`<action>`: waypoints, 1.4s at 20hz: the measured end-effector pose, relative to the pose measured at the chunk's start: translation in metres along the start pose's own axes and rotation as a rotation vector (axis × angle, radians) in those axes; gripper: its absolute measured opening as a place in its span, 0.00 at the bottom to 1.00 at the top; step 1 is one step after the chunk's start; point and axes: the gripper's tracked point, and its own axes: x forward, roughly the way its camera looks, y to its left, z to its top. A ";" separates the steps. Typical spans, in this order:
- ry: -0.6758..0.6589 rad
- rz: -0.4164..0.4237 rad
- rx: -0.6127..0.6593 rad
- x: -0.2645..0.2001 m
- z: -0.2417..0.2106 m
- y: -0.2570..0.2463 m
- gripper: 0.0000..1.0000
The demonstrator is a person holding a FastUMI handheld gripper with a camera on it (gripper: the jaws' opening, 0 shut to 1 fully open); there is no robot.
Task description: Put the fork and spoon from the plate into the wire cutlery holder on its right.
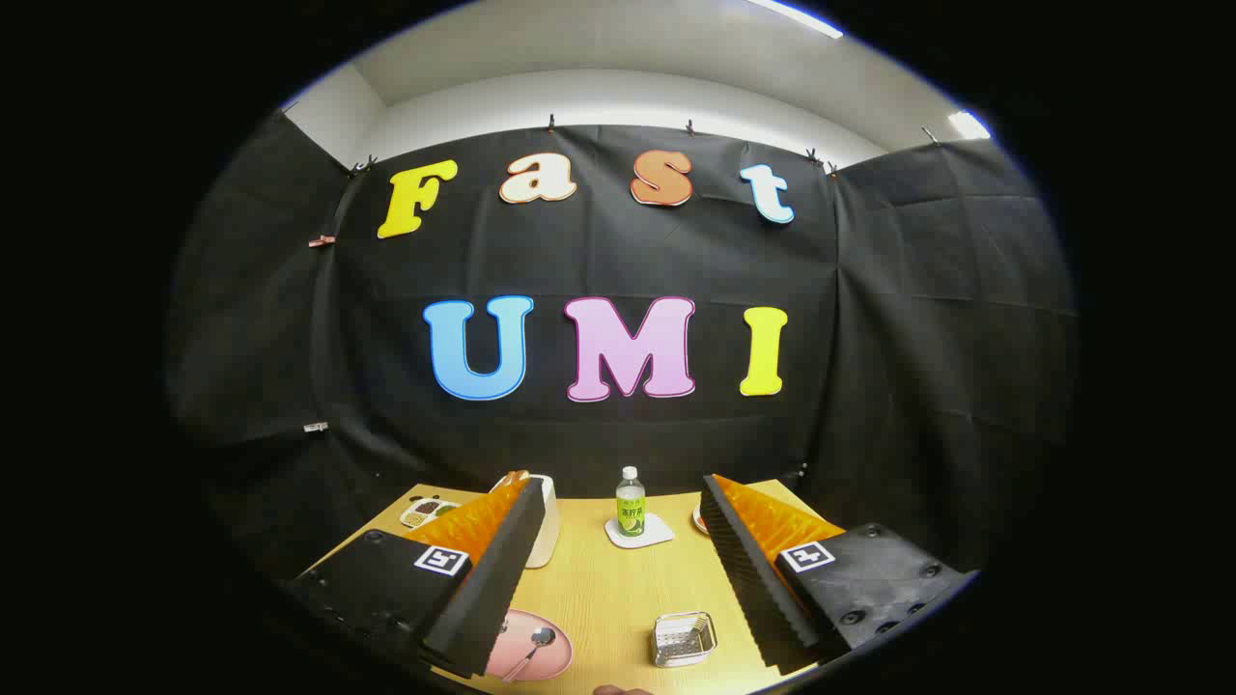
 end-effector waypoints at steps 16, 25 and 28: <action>0.066 0.008 0.007 0.022 -0.041 0.003 1.00; 0.174 0.058 -0.031 0.030 -0.084 0.026 1.00; 0.291 0.117 -0.050 0.029 -0.115 0.045 1.00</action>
